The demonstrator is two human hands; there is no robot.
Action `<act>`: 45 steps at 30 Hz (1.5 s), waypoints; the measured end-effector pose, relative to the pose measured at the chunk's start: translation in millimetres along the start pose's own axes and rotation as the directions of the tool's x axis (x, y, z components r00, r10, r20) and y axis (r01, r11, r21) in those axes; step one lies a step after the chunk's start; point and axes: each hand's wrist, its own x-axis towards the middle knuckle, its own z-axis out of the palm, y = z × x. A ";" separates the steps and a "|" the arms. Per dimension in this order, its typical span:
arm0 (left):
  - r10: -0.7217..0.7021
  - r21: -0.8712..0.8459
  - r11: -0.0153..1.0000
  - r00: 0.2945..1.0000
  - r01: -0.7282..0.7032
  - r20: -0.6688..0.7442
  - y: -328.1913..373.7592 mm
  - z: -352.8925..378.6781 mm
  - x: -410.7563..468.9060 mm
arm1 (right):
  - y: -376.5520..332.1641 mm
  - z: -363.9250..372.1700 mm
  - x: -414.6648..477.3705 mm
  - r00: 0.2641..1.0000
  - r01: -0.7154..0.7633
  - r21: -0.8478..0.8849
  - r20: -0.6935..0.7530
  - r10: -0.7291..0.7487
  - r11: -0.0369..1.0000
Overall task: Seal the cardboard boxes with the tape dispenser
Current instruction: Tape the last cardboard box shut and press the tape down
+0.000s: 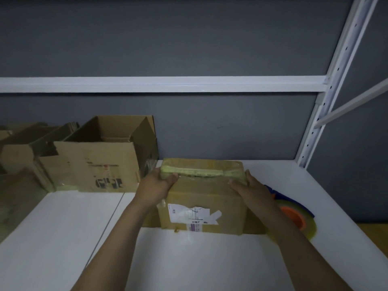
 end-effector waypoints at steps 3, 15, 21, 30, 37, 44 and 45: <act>-0.022 0.118 0.993 1.000 0.023 -0.002 11.4 -2.5 -8.0 | 0.2 -1.1 0.7 0.990 -0.140 0.063 0.021 0.139 0.988; 0.247 -0.170 0.946 0.954 -0.275 -0.169 -4.9 -14.2 -47.8 | -18.3 -1.7 -14.2 0.954 0.089 0.421 -0.298 0.045 0.903; 0.152 -0.407 0.877 0.950 -0.258 -0.274 -2.0 -19.1 -56.6 | -15.3 13.2 -23.1 0.935 0.304 0.416 -0.303 -0.185 0.857; 0.112 -0.314 0.937 0.983 -0.154 -0.148 -56.6 4.5 -58.8 | 29.8 41.5 -22.7 0.980 0.187 0.409 -0.141 -0.140 0.893; 0.134 -0.364 0.912 0.975 -0.191 -0.177 -62.2 13.4 -75.0 | 16.7 23.9 -30.0 0.960 0.168 0.514 -0.278 -0.022 0.841; 0.614 0.514 0.758 0.704 -0.401 -0.357 -10.2 -21.6 -66.3 | -0.8 9.3 -18.7 0.947 0.162 0.333 -0.316 -0.052 0.929; 0.616 0.607 0.707 0.738 -0.363 -0.276 -6.0 -27.2 -61.6 | 0.5 9.5 -17.2 0.949 0.154 0.303 -0.310 -0.055 0.940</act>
